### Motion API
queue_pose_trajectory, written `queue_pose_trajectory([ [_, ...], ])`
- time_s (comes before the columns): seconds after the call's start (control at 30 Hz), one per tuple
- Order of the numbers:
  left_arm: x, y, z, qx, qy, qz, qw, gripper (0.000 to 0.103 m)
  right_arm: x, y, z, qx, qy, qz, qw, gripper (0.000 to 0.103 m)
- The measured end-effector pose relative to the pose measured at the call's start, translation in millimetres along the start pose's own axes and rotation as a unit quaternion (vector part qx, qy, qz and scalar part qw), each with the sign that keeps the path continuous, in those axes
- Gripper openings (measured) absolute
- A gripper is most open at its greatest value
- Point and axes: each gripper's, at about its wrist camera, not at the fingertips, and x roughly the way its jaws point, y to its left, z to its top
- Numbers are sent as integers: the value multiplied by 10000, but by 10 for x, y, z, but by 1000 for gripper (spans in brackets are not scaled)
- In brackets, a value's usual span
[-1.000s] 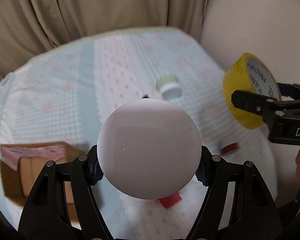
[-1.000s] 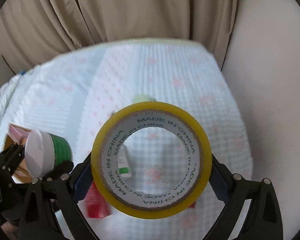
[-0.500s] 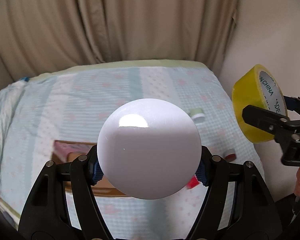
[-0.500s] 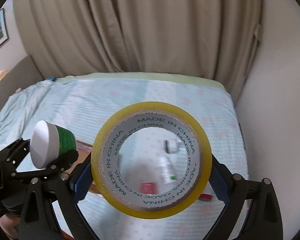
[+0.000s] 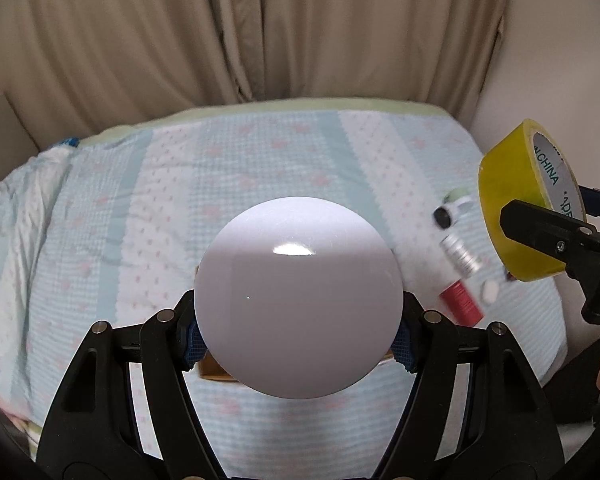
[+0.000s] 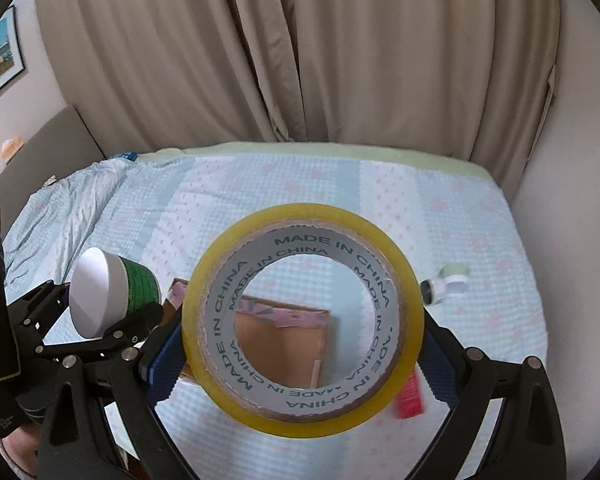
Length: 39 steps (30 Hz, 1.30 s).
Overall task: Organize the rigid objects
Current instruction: 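Carry the white jar and tape roll into the cardboard box with both tools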
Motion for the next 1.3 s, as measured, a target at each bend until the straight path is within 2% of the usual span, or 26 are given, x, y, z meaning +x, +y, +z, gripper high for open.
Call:
queue_pose_trajectory([
  [0.13, 316, 405, -67, 158, 219, 21, 9996, 68, 315, 324, -52, 101, 180, -70, 9998, 97],
  [0.3, 755, 677, -156, 305, 498, 16, 9983, 68, 787, 600, -148, 146, 472, -98, 9987, 97],
  [0.5, 1381, 842, -256, 380, 887, -77, 9953, 68, 1379, 814, -357, -301, 787, -218, 9962, 97],
  [0.83, 2440, 734, -472, 707, 1423, -224, 9870, 68, 2294, 752, -918, -884, 1392, -136, 9862, 97],
  [0.93, 2614, 656, -592, 834, 1598, -265, 9833, 68, 2505, 734, -1126, -984, 1568, -9, 9827, 97],
  [1.07, 2882, 519, -741, 949, 2107, -374, 9722, 68, 2657, 744, -1327, -1012, 1746, 56, 9794, 97],
  [1.17, 3014, 411, -783, 1063, 2169, -349, 9698, 68, 2750, 729, -1416, -941, 1882, 126, 9775, 97],
  [1.3, 3077, 349, -728, 1032, 2129, -355, 9710, 68, 2807, 716, -1435, -957, 1934, 146, 9763, 97],
])
